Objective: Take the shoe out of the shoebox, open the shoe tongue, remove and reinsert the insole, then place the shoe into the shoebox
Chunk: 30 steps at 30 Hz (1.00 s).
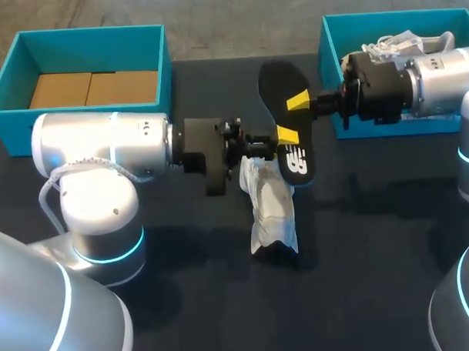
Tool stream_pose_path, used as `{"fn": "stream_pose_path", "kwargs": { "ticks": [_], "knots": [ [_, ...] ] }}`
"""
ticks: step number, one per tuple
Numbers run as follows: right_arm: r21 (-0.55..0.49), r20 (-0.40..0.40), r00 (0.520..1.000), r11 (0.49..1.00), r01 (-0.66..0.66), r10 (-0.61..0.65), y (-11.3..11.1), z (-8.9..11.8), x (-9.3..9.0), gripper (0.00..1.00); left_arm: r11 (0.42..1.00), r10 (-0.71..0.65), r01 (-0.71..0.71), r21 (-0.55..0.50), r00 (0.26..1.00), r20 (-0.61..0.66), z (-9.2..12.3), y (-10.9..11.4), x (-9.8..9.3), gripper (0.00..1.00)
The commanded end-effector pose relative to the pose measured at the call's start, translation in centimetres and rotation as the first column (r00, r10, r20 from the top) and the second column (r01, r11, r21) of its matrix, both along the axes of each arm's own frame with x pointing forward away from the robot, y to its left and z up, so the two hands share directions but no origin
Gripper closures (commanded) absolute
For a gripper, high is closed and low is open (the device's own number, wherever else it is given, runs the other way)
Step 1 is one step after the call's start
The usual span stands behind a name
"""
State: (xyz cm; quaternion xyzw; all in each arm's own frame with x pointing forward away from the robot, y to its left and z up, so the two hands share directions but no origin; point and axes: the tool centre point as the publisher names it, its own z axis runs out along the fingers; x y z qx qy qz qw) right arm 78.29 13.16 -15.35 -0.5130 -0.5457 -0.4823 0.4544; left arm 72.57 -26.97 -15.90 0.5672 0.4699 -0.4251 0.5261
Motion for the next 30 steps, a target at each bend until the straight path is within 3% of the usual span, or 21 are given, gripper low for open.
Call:
{"fn": "stream_pose_path", "kwargs": {
  "ticks": [1,14,20,30],
  "knots": [
    [-0.002,-0.01,1.0,1.0,0.001,-0.001,0.0,-0.6,0.1,1.0,0.997,0.005,-0.004,0.076,1.0,-0.018,1.4,1.6,0.3,0.0],
    [-0.036,-0.042,0.999,0.999,-0.031,0.029,0.2,-1.8,0.5,1.0,0.944,0.02,0.007,0.33,0.997,-0.08,2.7,3.6,1.3,0.0],
    [-0.059,-0.053,0.998,0.997,-0.04,0.036,0.4,-2.5,0.5,1.0,0.851,0.056,0.04,0.523,0.984,-0.168,3.6,4.3,1.6,0.0],
    [-0.046,-0.051,0.998,0.998,-0.044,0.041,0.9,-3.0,0.3,1.0,0.718,0.117,0.059,0.694,0.972,-0.205,4.5,5.2,3.4,0.0]
  ]
}}
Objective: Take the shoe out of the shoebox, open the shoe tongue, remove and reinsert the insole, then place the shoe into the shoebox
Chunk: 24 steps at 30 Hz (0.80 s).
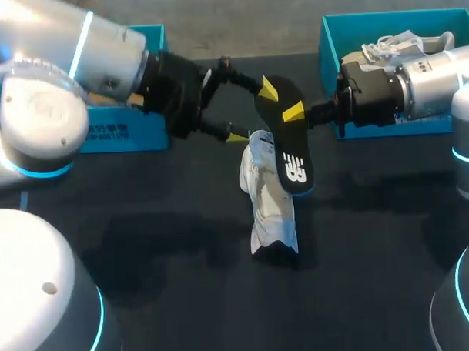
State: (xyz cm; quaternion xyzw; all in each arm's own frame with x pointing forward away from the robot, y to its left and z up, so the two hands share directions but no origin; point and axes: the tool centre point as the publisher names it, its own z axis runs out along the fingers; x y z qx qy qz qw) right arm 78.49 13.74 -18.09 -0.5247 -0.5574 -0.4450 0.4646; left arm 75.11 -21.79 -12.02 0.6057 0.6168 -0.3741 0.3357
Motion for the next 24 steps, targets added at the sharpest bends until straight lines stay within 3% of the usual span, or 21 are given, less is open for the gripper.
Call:
{"fn": "stream_pose_path", "kwargs": {
  "ticks": [1,13,24],
  "knots": [
    [0.007,0.001,1.0,1.0,0.001,-0.001,0.4,-0.4,0.0,1.0,0.929,-0.031,0.038,0.368,0.999,-0.026,0.7,0.2,1.1,0.0],
    [0.009,0.011,1.0,1.0,-0.006,0.006,1.1,-0.8,-0.4,1.0,0.734,-0.085,0.135,0.666,0.991,-0.107,1.5,0.7,1.9,0.0],
    [0.018,0.021,1.0,1.0,-0.013,0.013,1.7,-1.0,-0.7,1.0,0.625,-0.099,0.144,0.767,0.989,-0.106,1.4,0.4,2.5,0.0]
  ]
}}
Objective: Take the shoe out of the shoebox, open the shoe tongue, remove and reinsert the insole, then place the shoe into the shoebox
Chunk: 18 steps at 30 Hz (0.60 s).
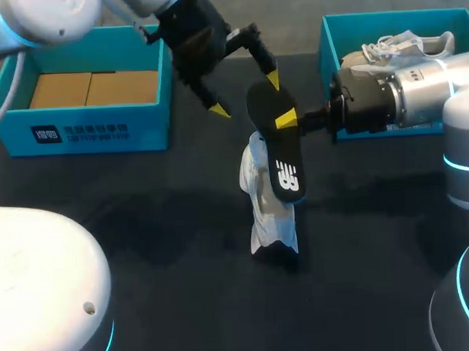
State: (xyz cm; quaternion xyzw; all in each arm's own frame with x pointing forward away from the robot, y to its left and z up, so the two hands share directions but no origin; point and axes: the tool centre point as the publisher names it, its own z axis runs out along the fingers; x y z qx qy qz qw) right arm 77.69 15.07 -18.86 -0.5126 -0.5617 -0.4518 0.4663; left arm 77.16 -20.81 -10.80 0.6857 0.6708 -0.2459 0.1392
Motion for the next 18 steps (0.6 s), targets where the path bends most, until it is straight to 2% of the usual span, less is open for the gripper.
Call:
{"fn": "stream_pose_path", "kwargs": {
  "ticks": [1,10,18],
  "knots": [
    [0.002,0.001,1.0,1.0,0.0,0.0,0.5,-0.2,0.0,1.0,0.922,-0.061,0.056,0.382,0.998,0.0,0.3,-0.6,0.4,0.0],
    [0.006,0.001,1.0,1.0,-0.005,0.005,0.9,-0.3,0.1,1.0,0.897,-0.074,0.063,0.437,0.997,0.008,0.1,-1.3,0.8,0.0],
    [0.005,0.0,1.0,1.0,-0.01,0.01,0.7,-0.3,0.0,1.0,0.896,-0.075,0.052,0.441,0.997,0.035,0.7,-2.7,1.2,0.0]
  ]
}}
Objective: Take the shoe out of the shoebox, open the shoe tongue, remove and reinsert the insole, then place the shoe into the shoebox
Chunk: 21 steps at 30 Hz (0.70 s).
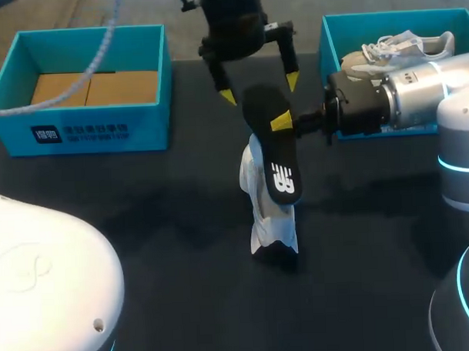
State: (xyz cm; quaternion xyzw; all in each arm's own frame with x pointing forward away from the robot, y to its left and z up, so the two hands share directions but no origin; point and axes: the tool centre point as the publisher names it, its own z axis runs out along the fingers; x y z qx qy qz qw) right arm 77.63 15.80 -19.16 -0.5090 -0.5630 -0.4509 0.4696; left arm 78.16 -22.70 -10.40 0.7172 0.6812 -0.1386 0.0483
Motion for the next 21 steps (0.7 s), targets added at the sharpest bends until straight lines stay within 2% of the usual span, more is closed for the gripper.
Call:
{"fn": "stream_pose_path", "kwargs": {
  "ticks": [1,21],
  "knots": [
    [0.001,0.001,1.0,1.0,-0.001,0.001,-0.09,0.02,0.11,1.0,0.985,-0.023,0.02,0.171,1.0,0.014,0.44,-0.96,0.17,0.0],
    [0.002,0.004,1.0,1.0,0.011,-0.011,-0.98,0.03,-0.2,1.0,0.991,-0.012,0.005,0.132,0.999,0.046,0.57,-1.94,0.02,0.0]
  ]
}}
